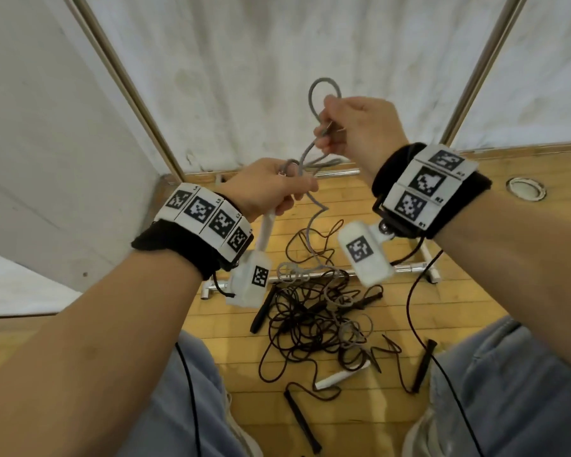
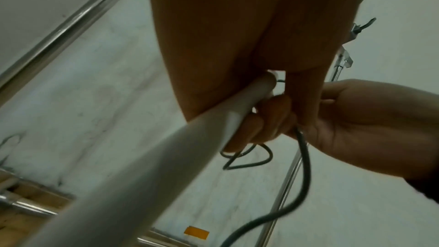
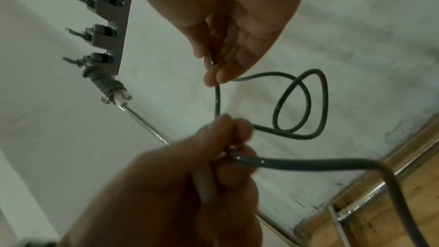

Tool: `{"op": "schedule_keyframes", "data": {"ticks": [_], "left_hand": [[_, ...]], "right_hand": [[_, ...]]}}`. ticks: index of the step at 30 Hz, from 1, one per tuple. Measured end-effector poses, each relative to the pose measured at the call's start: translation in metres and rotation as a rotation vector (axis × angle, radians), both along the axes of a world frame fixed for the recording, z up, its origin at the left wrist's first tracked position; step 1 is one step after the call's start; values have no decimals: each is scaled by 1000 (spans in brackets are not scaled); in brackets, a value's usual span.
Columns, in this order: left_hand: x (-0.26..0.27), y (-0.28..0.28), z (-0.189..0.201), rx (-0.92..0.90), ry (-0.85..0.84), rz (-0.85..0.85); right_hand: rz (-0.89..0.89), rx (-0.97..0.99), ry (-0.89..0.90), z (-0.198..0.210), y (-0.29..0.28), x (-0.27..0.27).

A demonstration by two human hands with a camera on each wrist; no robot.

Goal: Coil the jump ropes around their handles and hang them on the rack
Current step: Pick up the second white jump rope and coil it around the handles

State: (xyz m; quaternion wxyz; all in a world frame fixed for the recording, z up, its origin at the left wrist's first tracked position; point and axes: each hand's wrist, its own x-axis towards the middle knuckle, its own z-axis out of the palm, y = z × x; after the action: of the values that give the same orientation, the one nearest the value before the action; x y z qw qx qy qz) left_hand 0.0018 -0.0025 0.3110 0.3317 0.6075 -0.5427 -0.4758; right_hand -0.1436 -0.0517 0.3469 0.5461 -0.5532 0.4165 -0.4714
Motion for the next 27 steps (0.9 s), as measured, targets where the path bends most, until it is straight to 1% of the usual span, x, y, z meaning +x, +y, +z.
{"op": "schedule_keyframes", "data": {"ticks": [2, 4, 5, 7, 9, 10, 12, 14, 17, 19, 20, 21, 22, 24, 25, 27], "left_hand": [[-5, 2, 2, -48, -40, 10], [-8, 1, 6, -126, 29, 111], [-8, 0, 8, -165, 86, 173], [-8, -1, 14, -224, 195, 261], [-6, -2, 21, -248, 302, 292], [-5, -2, 24, -250, 352, 294], [-4, -2, 30, -255, 431, 297], [-3, -2, 35, -266, 491, 334], [4, -2, 42, -294, 587, 434], [14, -2, 46, -313, 661, 518], [19, -3, 47, -323, 673, 556], [23, -2, 47, -331, 644, 588], [25, -1, 47, -330, 580, 605], [25, 3, 42, -281, 354, 596], [23, 5, 38, -240, 224, 558], [16, 12, 32, -157, 60, 402]], "right_hand": [[-30, 17, -47, 7, -3, -6], [11, 96, -71, 7, -5, -11], [74, 142, -47, 5, -3, -12], [239, 173, 86, -2, 5, -11], [370, 177, 209, -10, 14, -9], [394, 168, 276, -14, 18, -8], [425, 65, 439, -21, 23, -7], [491, 13, 546, -25, 28, -7], [613, 54, 618, -34, 37, -8], [692, -25, 775, -40, 43, -10], [708, -73, 840, -41, 44, -10], [693, -110, 859, -42, 44, -11], [655, -117, 834, -41, 42, -13], [552, -88, 703, -35, 36, -14], [495, -72, 628, -31, 33, -16], [394, -49, 493, -21, 27, -19]]}}
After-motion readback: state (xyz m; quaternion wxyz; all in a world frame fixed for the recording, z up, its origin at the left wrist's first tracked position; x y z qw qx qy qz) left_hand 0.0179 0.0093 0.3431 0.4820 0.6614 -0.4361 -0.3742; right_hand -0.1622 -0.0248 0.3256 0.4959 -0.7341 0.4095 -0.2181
